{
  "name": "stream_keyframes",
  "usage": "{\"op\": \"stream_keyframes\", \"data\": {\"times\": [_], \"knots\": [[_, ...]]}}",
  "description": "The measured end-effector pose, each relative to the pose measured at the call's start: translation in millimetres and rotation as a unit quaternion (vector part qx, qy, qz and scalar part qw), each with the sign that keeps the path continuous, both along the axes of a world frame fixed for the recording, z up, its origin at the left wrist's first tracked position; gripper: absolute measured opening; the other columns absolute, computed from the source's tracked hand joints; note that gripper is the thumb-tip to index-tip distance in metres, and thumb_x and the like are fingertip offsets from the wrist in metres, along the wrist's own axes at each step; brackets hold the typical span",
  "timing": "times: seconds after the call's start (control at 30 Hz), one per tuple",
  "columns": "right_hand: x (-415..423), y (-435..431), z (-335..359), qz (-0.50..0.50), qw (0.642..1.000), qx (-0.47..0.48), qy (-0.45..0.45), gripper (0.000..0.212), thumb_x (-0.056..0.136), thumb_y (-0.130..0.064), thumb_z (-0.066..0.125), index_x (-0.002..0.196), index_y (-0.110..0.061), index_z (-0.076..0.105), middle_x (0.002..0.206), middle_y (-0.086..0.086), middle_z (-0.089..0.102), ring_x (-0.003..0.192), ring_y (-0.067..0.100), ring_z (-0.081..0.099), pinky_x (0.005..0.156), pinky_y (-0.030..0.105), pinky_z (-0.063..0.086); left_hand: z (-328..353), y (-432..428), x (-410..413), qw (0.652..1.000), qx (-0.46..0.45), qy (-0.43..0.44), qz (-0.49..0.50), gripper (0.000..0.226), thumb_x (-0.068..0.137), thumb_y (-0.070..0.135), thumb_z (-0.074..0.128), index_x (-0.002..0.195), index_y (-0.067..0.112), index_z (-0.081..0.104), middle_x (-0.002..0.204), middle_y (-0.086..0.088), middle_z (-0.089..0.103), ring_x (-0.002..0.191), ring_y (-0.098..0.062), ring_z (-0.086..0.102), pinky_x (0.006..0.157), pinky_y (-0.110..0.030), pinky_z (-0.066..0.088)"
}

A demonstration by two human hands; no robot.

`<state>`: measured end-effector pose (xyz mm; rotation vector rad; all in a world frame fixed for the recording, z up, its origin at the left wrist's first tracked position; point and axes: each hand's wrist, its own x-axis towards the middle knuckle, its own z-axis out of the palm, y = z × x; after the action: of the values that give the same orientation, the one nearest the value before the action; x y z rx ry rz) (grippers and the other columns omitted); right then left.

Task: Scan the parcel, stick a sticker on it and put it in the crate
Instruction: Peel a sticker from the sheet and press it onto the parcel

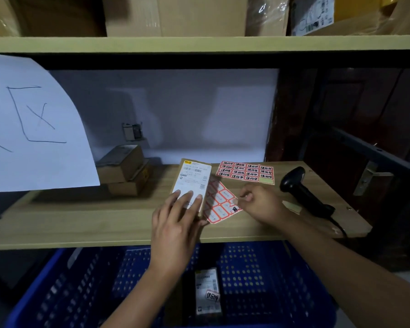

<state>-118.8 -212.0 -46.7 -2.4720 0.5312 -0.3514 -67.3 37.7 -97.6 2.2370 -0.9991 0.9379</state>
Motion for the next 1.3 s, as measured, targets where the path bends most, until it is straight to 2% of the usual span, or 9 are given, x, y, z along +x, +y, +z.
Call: {"op": "stream_keyframes", "data": {"times": [0.17,0.3,0.43,0.57,0.7,0.77,0.87,1.03,1.3], "knots": [[7,-1,-5,-0.062,0.998,0.024,0.019,0.023,0.078,-0.032,0.082,0.098,-0.025,0.072,0.095,-0.003,0.074,0.090,0.020,0.070,0.079,0.035,0.056,-3,-9,-8,1.000,0.011,-0.015,-0.015,0.054,0.093,0.035,0.079,0.143,0.024,0.061,0.146,-0.003,0.063,0.139,-0.032,0.052,0.099,-0.052,0.051],[10,-3,-7,-0.079,0.994,0.073,0.004,0.019,0.075,-0.022,0.085,0.080,-0.031,0.069,0.093,-0.003,0.076,0.092,0.021,0.071,0.081,0.033,0.056,-4,-17,-6,0.999,0.031,-0.012,-0.015,0.058,0.091,0.038,0.080,0.143,0.025,0.059,0.146,-0.002,0.063,0.139,-0.032,0.052,0.099,-0.051,0.052],[8,-3,-11,-0.027,0.998,0.062,-0.007,0.013,0.083,-0.024,0.080,0.087,-0.034,0.073,0.076,-0.011,0.072,0.084,0.015,0.069,0.069,0.026,0.046,-3,-22,-4,0.999,0.039,-0.005,-0.015,0.058,0.091,0.039,0.077,0.144,0.026,0.058,0.146,-0.001,0.062,0.139,-0.031,0.052,0.101,-0.049,0.051],[5,-2,-12,0.017,1.000,0.021,0.005,0.015,0.079,-0.026,0.084,0.094,-0.029,0.080,0.093,-0.004,0.078,0.090,0.015,0.070,0.079,0.029,0.055,-3,-23,-4,0.999,0.039,-0.006,-0.017,0.059,0.091,0.036,0.080,0.144,0.026,0.058,0.147,-0.002,0.061,0.140,-0.032,0.052,0.102,-0.048,0.050],[2,-3,-11,0.025,1.000,-0.012,0.000,0.011,0.081,-0.022,0.082,0.086,-0.023,0.073,0.104,-0.002,0.069,0.092,0.017,0.063,0.076,0.030,0.049,-3,-25,-3,0.999,0.040,-0.012,-0.016,0.060,0.089,0.034,0.083,0.144,0.025,0.059,0.147,-0.003,0.062,0.139,-0.032,0.052,0.101,-0.048,0.050],[1,-4,-10,0.035,0.999,-0.012,-0.003,0.014,0.082,-0.021,0.081,0.086,-0.021,0.068,0.101,-0.004,0.068,0.086,0.015,0.061,0.072,0.030,0.046,-4,-25,-2,0.999,0.044,-0.016,-0.015,0.059,0.090,0.034,0.082,0.144,0.024,0.059,0.147,-0.003,0.062,0.140,-0.032,0.051,0.101,-0.049,0.051],[-2,-5,-13,0.044,0.999,0.011,-0.017,0.019,0.082,-0.016,0.079,0.085,-0.023,0.061,0.081,-0.009,0.068,0.074,0.010,0.061,0.075,0.036,0.056,-4,-25,-1,0.999,0.046,-0.020,-0.012,0.058,0.090,0.035,0.081,0.143,0.024,0.060,0.146,-0.003,0.063,0.139,-0.032,0.052,0.100,-0.050,0.051],[-5,-9,-15,0.045,0.999,0.013,-0.026,0.012,0.084,-0.018,0.065,0.082,-0.023,0.077,0.079,-0.009,0.073,0.079,0.010,0.069,0.078,0.032,0.058,-4,-26,-1,0.999,0.045,-0.022,-0.007,0.056,0.091,0.035,0.081,0.143,0.023,0.061,0.146,-0.003,0.063,0.139,-0.032,0.052,0.101,-0.050,0.052],[-13,-12,-17,0.065,0.995,-0.020,-0.079,0.009,0.093,-0.020,0.065,0.091,-0.021,0.073,0.098,-0.004,0.065,0.082,-0.003,0.051,0.078,0.031,0.042,-5,-27,-1,0.999,0.041,-0.028,0.000,0.053,0.093,0.035,0.077,0.143,0.025,0.061,0.145,-0.001,0.063,0.139,-0.031,0.051,0.101,-0.047,0.048]]}}
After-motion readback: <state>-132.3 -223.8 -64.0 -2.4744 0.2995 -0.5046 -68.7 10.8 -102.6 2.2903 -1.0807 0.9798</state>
